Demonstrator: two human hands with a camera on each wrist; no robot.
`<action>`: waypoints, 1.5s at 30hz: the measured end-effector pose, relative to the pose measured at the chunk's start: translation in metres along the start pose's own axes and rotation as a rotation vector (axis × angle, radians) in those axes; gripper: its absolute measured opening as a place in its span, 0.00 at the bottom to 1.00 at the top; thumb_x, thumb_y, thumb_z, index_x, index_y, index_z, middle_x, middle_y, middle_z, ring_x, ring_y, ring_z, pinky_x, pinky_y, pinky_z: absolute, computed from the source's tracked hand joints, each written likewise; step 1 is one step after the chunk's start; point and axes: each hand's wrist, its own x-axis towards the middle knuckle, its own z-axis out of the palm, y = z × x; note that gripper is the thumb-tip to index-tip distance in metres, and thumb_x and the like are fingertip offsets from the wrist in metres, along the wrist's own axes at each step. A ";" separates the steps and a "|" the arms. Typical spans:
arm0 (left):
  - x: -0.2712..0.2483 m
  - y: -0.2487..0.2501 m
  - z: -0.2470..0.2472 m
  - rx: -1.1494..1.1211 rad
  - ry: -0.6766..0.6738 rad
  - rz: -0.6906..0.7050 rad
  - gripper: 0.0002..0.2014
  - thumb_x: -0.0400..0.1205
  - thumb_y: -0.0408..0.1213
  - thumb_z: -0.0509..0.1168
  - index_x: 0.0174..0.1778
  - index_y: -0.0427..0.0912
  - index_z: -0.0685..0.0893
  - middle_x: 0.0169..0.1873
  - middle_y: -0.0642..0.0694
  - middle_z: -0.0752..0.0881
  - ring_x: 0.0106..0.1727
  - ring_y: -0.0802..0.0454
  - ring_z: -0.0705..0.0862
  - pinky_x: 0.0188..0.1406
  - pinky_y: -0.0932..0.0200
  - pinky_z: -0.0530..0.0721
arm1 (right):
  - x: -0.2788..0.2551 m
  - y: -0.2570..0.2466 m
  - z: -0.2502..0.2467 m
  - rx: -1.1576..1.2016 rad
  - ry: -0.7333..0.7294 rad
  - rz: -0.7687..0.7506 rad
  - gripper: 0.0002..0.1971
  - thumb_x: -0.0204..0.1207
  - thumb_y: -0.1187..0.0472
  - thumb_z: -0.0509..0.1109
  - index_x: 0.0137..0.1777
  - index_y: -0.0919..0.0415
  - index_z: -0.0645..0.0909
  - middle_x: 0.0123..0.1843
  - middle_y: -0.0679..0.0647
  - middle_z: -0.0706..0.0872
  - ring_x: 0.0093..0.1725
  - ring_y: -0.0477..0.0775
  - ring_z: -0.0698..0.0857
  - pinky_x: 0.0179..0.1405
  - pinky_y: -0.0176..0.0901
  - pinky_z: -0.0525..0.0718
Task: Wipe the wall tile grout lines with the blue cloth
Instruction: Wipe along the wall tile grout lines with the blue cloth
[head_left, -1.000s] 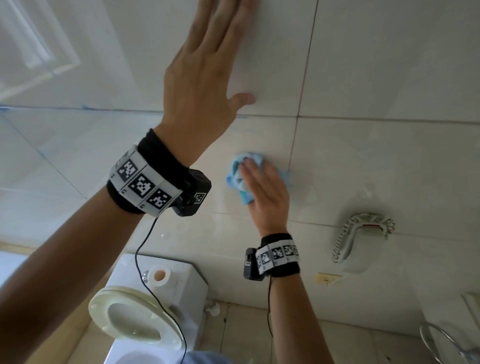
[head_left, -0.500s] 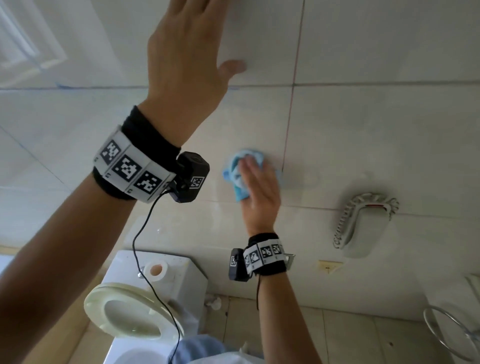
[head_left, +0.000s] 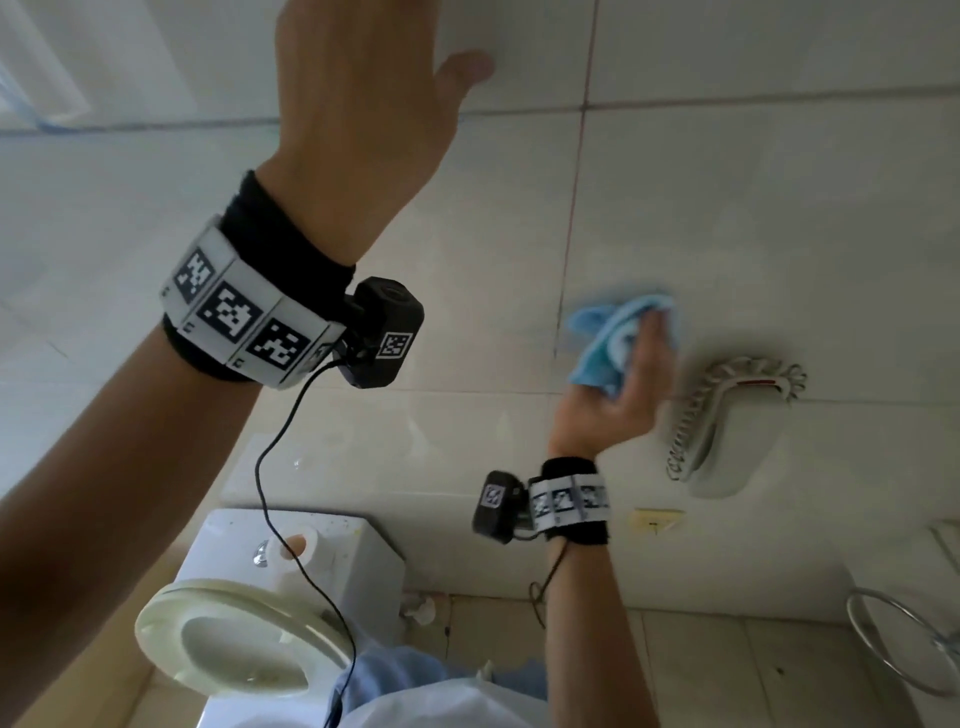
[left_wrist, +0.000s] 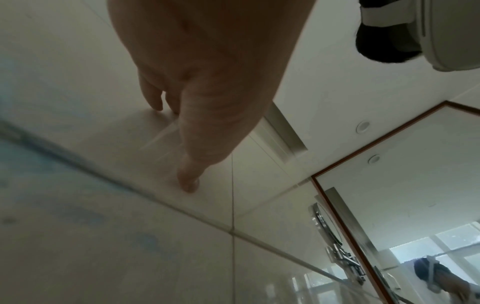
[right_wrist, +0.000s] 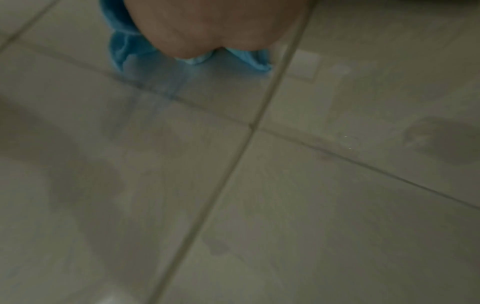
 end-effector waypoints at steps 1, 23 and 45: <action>-0.004 0.003 0.004 -0.026 0.011 0.016 0.31 0.90 0.61 0.57 0.78 0.39 0.76 0.74 0.38 0.81 0.76 0.37 0.76 0.74 0.47 0.68 | -0.012 -0.005 0.002 0.006 -0.066 -0.021 0.19 0.82 0.65 0.78 0.68 0.75 0.85 0.70 0.65 0.87 0.69 0.68 0.86 0.72 0.53 0.85; -0.151 -0.040 0.104 -0.159 0.056 0.029 0.56 0.76 0.51 0.81 0.92 0.37 0.54 0.90 0.28 0.52 0.92 0.30 0.51 0.92 0.41 0.52 | -0.028 -0.026 0.023 -0.080 -0.538 -0.479 0.25 0.80 0.66 0.80 0.76 0.61 0.81 0.75 0.58 0.85 0.74 0.64 0.83 0.73 0.61 0.83; -0.158 -0.075 0.128 -0.197 0.010 -0.084 0.70 0.67 0.66 0.81 0.92 0.35 0.46 0.90 0.25 0.46 0.92 0.27 0.44 0.92 0.45 0.40 | 0.010 0.013 -0.015 -0.089 -0.062 -0.090 0.19 0.82 0.70 0.77 0.72 0.71 0.84 0.71 0.65 0.87 0.71 0.66 0.85 0.65 0.66 0.88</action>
